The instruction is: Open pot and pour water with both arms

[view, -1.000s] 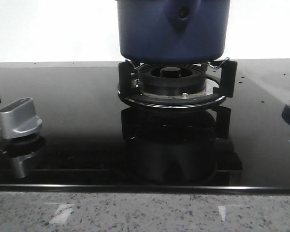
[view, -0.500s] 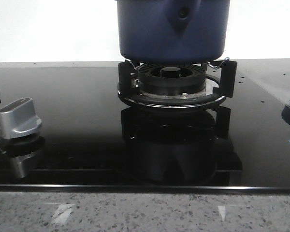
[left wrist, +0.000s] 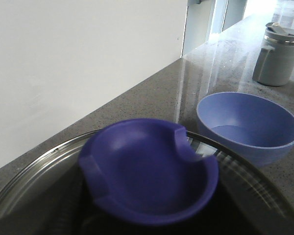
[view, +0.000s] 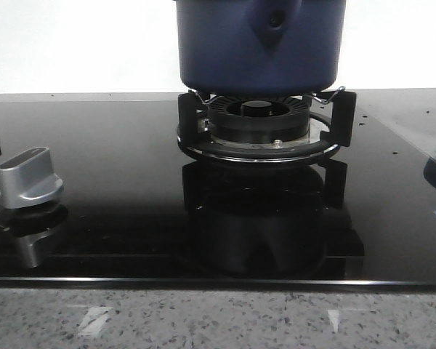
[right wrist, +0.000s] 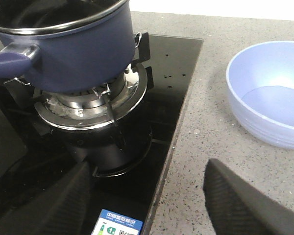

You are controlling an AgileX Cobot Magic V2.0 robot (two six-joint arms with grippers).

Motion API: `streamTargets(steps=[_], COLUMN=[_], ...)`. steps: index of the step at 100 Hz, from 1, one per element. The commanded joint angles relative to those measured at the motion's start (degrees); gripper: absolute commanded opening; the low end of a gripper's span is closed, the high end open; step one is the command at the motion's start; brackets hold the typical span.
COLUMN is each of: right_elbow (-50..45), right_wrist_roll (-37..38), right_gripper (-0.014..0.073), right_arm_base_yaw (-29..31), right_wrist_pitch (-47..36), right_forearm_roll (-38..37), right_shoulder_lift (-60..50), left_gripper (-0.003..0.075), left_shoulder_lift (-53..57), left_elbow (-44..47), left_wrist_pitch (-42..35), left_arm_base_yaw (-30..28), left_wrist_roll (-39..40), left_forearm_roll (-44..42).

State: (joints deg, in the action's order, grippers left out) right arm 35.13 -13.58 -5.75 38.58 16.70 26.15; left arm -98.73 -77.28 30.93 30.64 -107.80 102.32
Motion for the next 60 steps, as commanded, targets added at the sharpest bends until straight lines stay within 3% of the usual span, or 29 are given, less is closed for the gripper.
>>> streamTargets(steps=[1,37,60], right_elbow=[1.9,1.9,4.3], right_wrist_roll=[-0.6,0.1,8.8], right_gripper=[0.0447,0.0447,0.0447], right_arm_base_yaw=[-0.1,-0.1,-0.1], right_wrist_pitch=[-3.4,-3.4,-3.5], right_forearm_roll=[0.0,0.0,-0.9], right_shoulder_lift=[0.8,1.1,4.8], left_gripper=[0.0277,0.0278,0.0279], left_shoulder_lift=[3.1,10.2,14.8], left_elbow=[-2.2,-2.6,-2.6], left_wrist_pitch=[3.9,4.2,4.5], left_arm_base_yaw=[0.0,-3.0,-10.9], left_wrist_roll=[0.0,1.3,4.4], left_forearm_roll=[5.0,5.0,3.5])
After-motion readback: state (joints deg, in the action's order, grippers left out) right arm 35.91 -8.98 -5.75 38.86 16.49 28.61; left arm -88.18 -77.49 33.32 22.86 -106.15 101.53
